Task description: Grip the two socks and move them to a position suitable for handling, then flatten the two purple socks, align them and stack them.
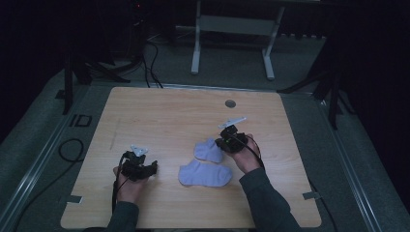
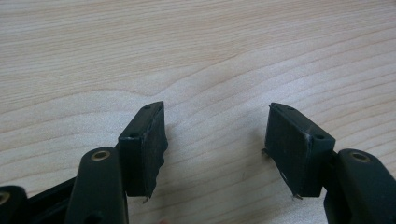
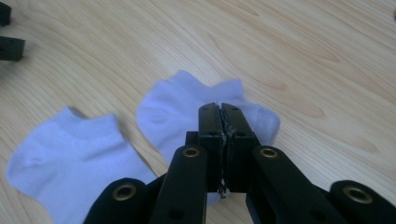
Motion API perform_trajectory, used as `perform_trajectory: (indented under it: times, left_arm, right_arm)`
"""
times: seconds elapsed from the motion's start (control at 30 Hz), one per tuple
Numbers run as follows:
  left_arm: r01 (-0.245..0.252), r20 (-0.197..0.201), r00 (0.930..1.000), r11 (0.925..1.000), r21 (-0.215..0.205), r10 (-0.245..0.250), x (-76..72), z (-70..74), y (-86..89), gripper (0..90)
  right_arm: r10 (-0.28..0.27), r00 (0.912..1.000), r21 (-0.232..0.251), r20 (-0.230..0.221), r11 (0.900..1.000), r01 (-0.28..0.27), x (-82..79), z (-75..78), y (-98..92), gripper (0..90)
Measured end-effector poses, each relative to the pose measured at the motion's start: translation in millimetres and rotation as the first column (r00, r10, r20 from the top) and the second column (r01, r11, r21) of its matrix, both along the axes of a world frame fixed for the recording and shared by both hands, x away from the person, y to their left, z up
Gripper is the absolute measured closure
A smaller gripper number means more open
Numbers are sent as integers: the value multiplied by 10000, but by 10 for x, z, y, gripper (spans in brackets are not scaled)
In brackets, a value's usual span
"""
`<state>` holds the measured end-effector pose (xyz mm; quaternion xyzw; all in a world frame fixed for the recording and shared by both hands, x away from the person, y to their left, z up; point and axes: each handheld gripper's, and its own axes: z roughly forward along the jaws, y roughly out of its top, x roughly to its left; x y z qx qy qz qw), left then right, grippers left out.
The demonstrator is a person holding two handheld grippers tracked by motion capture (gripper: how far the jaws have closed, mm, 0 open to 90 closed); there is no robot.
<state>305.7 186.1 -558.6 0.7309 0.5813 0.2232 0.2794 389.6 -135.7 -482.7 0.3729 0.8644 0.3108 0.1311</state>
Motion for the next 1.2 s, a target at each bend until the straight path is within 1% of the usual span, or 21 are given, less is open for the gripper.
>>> perform_trajectory:
  times: [0.23, 0.33, 0.47, 0.67, 0.7, 0.77, 0.83, 0.93, 1.0, 1.1, 1.2]
  left_arm:
    - [61, 16, 10000, 10000, -16, -61, 2, -2, -5, 385]
    - [90, -4, 10000, 10000, 17, -90, 7, 0, -13, 385]
    - [122, 7, 9999, 9999, 18, -122, 9, -1, -18, 385]
    - [128, 0, 9999, 9999, 22, -128, 8, 0, -19, 385]
    - [127, 6, 9999, 9999, 19, -127, 8, -1, -20, 385]
    - [120, 6, 9999, 9999, 19, -120, 8, -1, -21, 384]
    - [118, 8, 9999, 9999, 20, -118, 8, -1, -23, 384]
    - [106, 36, 9999, 9999, 3, -106, 8, -3, -27, 384]
    - [109, 31, 9999, 9999, 4, -109, 7, -3, -28, 384]
    - [113, 31, 9999, 9999, 5, -113, 7, -3, -30, 384]
    - [112, 35, 9999, 9999, 3, -112, 6, -3, -31, 384]
  right_arm:
    - [-553, 9983, 114, -170, 9984, 555, 0, -20, -229, 877]
    - [-696, 9973, 163, -230, 9974, 700, -6, -34, -283, 876]
    - [-762, 9968, 69, -232, 9971, 764, -13, -63, -321, 876]
    - [-980, 9942, -21, -439, 9952, 980, -25, -131, -425, 862]
    - [-1018, 9937, -77, -468, 9948, 1015, -30, -140, -449, 850]
    - [-1257, 9913, -298, -400, 9918, 1246, -46, -152, -532, 785]
    - [-1470, 9887, -383, -305, 9886, 1458, -56, -139, -587, 667]
    - [-1661, 9860, -349, -105, 9856, 1657, -65, -86, -640, 603]
    - [-1671, 9859, -281, 16, 9856, 1670, -63, -42, -650, 578]
    - [-1381, 9903, -118, 151, 9903, 1383, -57, 10, -616, 569]
    - [-960, 9952, -136, 176, 9953, 963, -53, 20, -532, 571]
